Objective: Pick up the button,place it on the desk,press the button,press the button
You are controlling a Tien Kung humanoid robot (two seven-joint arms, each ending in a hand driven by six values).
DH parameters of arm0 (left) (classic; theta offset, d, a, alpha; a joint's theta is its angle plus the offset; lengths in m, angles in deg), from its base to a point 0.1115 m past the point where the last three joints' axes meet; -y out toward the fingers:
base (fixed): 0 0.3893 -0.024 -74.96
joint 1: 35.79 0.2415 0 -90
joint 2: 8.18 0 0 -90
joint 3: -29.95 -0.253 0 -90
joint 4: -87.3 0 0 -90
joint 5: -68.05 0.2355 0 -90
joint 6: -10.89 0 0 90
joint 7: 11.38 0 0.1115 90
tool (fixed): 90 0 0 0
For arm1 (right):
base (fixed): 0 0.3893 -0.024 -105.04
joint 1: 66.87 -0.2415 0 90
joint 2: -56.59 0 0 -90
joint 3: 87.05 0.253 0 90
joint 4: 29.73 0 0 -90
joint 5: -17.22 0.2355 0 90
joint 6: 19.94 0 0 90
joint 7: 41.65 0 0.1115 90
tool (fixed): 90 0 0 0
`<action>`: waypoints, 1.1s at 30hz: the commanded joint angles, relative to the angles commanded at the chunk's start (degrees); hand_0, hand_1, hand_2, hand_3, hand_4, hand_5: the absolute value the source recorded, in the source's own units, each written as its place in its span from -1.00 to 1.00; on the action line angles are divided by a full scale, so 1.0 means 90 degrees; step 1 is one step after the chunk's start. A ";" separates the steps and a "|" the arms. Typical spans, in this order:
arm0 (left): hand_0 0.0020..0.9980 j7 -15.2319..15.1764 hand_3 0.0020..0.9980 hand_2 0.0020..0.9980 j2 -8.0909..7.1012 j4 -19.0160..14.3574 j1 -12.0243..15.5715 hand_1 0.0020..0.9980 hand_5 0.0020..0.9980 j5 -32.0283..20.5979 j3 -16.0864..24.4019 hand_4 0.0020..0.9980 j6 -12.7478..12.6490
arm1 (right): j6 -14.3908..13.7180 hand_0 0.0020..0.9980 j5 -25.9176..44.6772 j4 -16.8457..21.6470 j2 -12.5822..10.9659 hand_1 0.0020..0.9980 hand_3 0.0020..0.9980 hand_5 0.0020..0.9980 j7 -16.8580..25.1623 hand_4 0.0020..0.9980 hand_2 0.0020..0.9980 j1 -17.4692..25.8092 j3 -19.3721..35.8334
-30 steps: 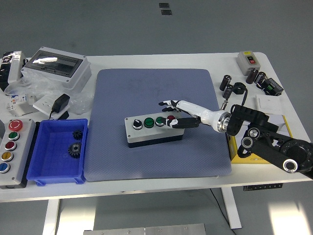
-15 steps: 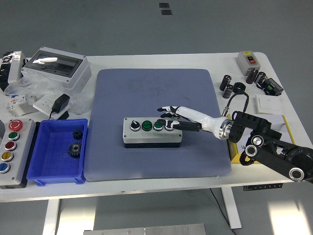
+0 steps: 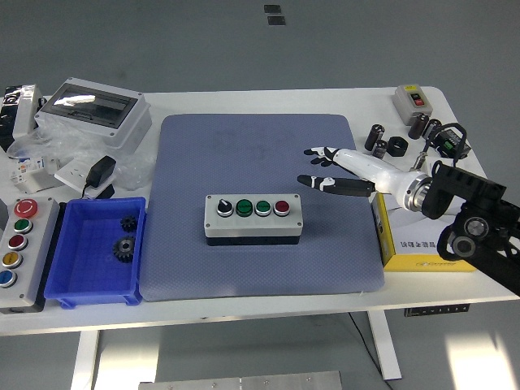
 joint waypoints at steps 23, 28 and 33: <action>0.25 0.0036 0.17 0.03 -0.0020 0.0000 -0.0033 0.08 -0.68 -0.0004 -0.0011 0.22 0.0018 | 0.2052 -1.00 0.0475 -0.0227 0.0723 -0.77 0.67 -0.81 -0.1202 -0.49 -0.42 -0.1017 -0.0368; 0.25 0.0028 0.17 0.03 -0.0020 0.0000 -0.0047 0.08 -0.68 -0.0018 -0.0036 0.22 0.0022 | 0.1884 -1.00 0.0361 -0.0586 0.0949 -0.77 0.67 -0.81 -0.1137 -0.49 -0.42 -0.1107 -0.0547; 0.25 0.0035 0.16 0.03 -0.0022 0.0000 -0.0043 0.08 -0.66 -0.0010 -0.0029 0.22 0.0019 | 0.1807 -1.00 0.0305 -0.0755 0.1039 -0.78 0.66 -0.81 -0.1125 -0.51 -0.45 -0.1104 -0.0732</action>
